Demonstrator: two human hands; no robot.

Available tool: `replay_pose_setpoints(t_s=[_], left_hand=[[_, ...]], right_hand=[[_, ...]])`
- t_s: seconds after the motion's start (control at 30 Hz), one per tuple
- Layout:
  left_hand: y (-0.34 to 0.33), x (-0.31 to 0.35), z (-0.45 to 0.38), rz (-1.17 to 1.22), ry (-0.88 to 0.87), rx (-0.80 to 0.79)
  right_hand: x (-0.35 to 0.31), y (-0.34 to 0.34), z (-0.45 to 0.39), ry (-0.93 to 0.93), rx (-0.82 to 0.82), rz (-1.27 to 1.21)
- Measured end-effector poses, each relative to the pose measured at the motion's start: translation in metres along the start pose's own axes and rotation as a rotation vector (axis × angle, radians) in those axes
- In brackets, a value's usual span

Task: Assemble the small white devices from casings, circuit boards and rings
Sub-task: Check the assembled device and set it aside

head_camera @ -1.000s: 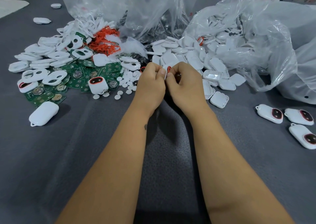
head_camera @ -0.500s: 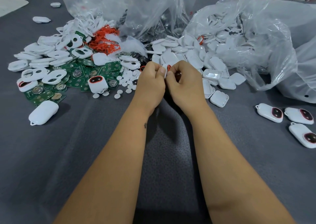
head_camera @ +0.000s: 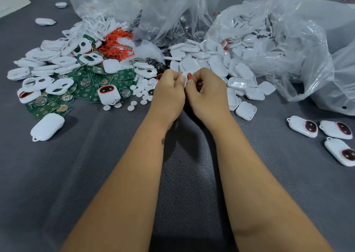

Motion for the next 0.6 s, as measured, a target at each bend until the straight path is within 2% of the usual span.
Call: replay_pose_setpoints(t_s=[0.13,0.47,0.6], left_hand=[[-0.0006,-0.0004,-0.0001,-0.010,-0.004,0.002],[0.0003,-0.0023,0.0009,0.051,0.024,-0.005],[0.0005,-0.0034,0.0003,0.148,0.064,-0.034]], right_hand=[[0.0020,0.0016,-0.0015,-0.048,0.021,-0.015],[0.0005,-0.0002,-0.0008,-0.042,-0.064,0.041],[-0.0004,0.0009,-0.0014,-0.042,-0.080,0.028]])
Point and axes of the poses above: each hand's wrist, its own z-axis away from the middle knuckle, its own y-axis out of the back of the hand, x = y × z, the point moved 6 cm from there along -z, towards the middle knuckle, and after that the axes turned 10 degrees about x, right-handed, at the moved point
